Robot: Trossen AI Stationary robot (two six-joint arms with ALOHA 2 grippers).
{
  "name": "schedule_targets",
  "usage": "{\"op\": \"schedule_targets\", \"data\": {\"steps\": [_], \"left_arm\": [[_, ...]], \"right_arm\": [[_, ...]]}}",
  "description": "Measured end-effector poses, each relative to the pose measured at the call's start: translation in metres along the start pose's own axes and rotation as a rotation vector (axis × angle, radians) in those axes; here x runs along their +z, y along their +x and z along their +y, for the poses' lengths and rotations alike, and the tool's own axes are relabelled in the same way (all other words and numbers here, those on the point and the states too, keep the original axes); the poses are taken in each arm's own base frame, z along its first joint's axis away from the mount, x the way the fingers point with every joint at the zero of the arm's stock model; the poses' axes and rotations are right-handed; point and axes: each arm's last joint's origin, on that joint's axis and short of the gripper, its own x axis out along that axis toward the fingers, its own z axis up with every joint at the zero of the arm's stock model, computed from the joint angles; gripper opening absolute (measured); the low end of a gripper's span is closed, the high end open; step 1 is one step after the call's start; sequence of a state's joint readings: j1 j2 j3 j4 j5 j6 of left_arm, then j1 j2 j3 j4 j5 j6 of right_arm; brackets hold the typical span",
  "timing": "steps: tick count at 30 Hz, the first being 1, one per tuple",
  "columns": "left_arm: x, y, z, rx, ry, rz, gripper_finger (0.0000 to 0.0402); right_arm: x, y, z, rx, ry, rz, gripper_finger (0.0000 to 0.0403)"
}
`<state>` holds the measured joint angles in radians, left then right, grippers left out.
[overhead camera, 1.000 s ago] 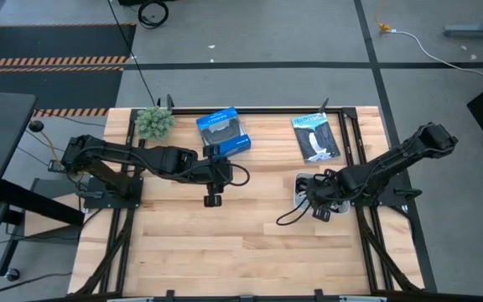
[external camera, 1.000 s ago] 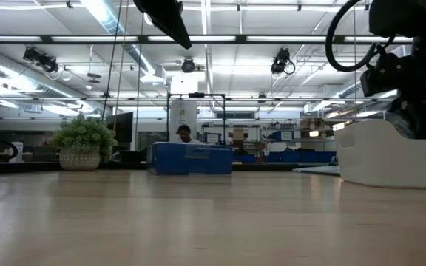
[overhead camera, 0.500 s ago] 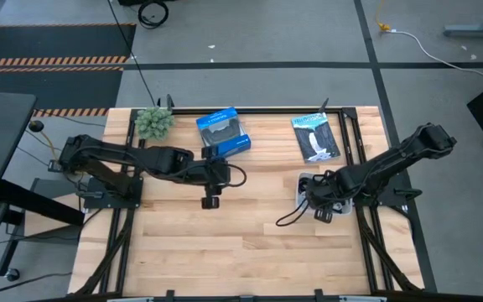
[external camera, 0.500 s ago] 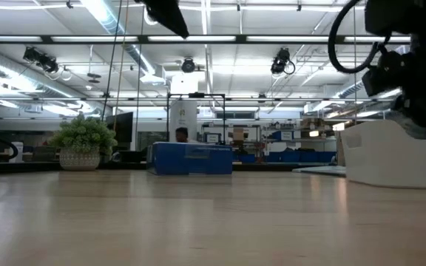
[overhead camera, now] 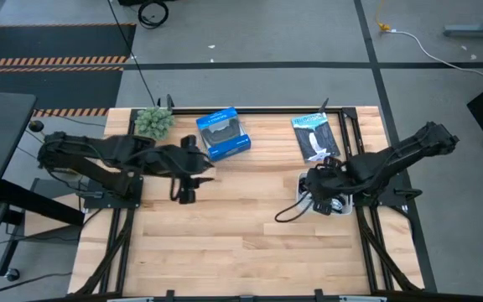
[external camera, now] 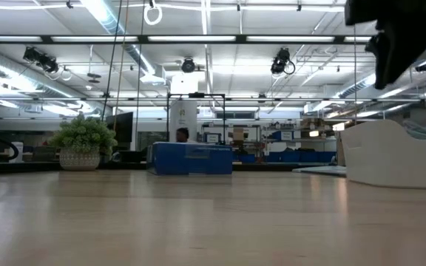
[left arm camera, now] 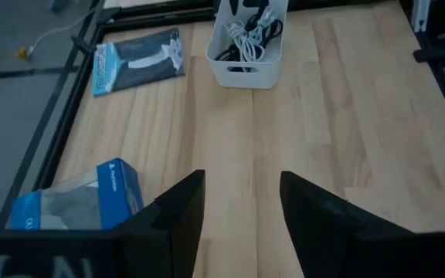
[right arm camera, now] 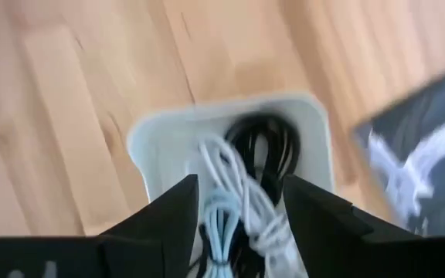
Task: Pick and place USB-C Cables
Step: Return to Home Position
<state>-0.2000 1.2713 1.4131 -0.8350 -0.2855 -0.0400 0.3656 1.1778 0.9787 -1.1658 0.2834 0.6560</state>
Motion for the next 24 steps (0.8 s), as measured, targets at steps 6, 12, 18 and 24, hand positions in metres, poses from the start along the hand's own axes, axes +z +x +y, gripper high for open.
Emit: {"op": "schedule_targets", "data": {"steps": [6, 12, 18, 24], "left_arm": [[-0.023, -0.016, 0.000, -0.023, 0.004, -0.036, 0.0176], [-0.056, -0.019, 0.002, -0.032, -0.035, -0.158, 0.0176], [-0.090, -0.017, 0.003, -0.035, -0.064, -0.257, 0.0176], [-0.119, -0.017, 0.006, -0.039, -0.120, -0.321, 0.0176]], "right_arm": [[-0.010, -0.032, -0.014, 0.050, 0.000, -0.234, 0.0197], [-0.020, -0.051, -0.024, 0.207, 0.000, -0.510, 0.0197], [-0.028, -0.043, -0.027, 0.306, -0.048, -0.701, 0.0196], [-0.039, -0.023, -0.031, 0.319, -0.079, -0.795, 0.0196]]}}
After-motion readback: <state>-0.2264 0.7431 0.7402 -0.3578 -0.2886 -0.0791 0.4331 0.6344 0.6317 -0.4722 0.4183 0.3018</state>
